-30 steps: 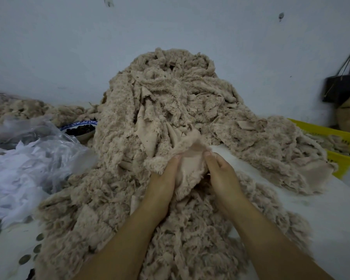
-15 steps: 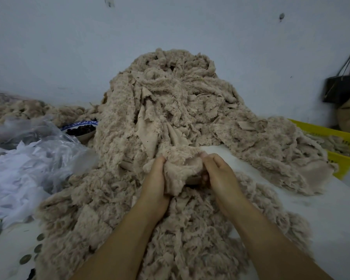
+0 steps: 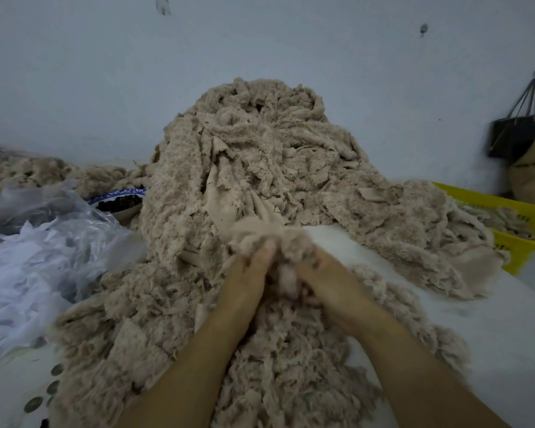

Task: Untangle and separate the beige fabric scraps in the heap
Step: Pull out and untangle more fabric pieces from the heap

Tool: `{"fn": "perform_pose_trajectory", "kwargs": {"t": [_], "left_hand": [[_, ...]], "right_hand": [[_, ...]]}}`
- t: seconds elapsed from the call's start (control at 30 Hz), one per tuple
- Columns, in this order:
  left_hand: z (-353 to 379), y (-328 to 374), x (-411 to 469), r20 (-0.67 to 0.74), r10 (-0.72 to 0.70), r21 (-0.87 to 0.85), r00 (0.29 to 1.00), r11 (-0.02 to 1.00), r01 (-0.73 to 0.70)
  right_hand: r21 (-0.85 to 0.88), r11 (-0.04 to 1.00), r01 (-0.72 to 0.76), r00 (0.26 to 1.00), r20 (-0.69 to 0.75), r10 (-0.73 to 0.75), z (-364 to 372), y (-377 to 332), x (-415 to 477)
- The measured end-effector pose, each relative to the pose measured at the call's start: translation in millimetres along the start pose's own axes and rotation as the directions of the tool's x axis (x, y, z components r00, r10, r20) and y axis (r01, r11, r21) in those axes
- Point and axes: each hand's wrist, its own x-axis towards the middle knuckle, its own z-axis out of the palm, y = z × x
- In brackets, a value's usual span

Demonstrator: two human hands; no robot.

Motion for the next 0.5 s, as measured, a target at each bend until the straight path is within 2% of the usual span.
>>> {"fn": "perform_pose_trajectory", "kwargs": {"t": [0.03,0.07,0.1,0.13,0.17,0.23,0.27,0.33,0.37,0.43,0.47,0.5], "left_hand": [[-2,0,3,-0.027,0.012,-0.048,1.000,0.999,-0.013],[-3,0,5,-0.066,-0.003,-0.087,0.998,0.996,-0.002],[-5,-3,7,-0.109,-0.022,-0.097,0.994,0.995,0.011],[-6,-5,8,-0.146,-0.028,-0.054,0.989,0.998,0.020],[-6,-8,9,-0.168,-0.028,0.038,0.985,0.999,0.035],[-7,-14,10,-0.212,0.027,0.231,0.977,0.973,0.023],[-8,-16,11,-0.239,0.088,0.323,0.967,0.947,-0.006],[-12,-17,14,-0.259,0.163,0.513,0.952,0.858,-0.007],[-14,-17,15,-0.253,0.142,0.607,0.957,0.794,0.042],[-15,-18,15,-0.228,0.043,0.734,0.973,0.664,0.143],[-15,-19,15,-0.219,0.037,0.734,0.975,0.664,0.140],[-14,-17,14,-0.205,0.065,0.690,0.977,0.718,0.097]], "right_hand": [[0.269,0.960,0.078,0.993,-0.107,-0.050,-8,-4,4],[0.520,0.840,0.154,0.976,-0.214,-0.046,-15,-11,6],[0.650,0.730,0.213,0.957,-0.290,-0.020,-21,-12,8],[0.667,0.713,0.217,0.945,-0.327,0.019,-23,-10,8],[0.579,0.799,0.160,0.944,-0.326,0.048,-21,-5,7],[0.190,0.982,-0.005,0.955,-0.291,0.061,-8,8,7],[-0.042,0.998,-0.046,0.960,-0.279,0.033,-2,14,7],[-0.419,0.908,-0.022,0.971,-0.227,-0.081,2,25,11],[-0.493,0.870,-0.011,0.972,-0.210,-0.107,2,27,13],[-0.479,0.877,-0.031,0.970,-0.227,-0.090,-2,29,14],[-0.444,0.894,-0.058,0.968,-0.245,-0.059,-3,29,13],[-0.423,0.903,-0.081,0.969,-0.247,-0.029,-4,29,12]]}}
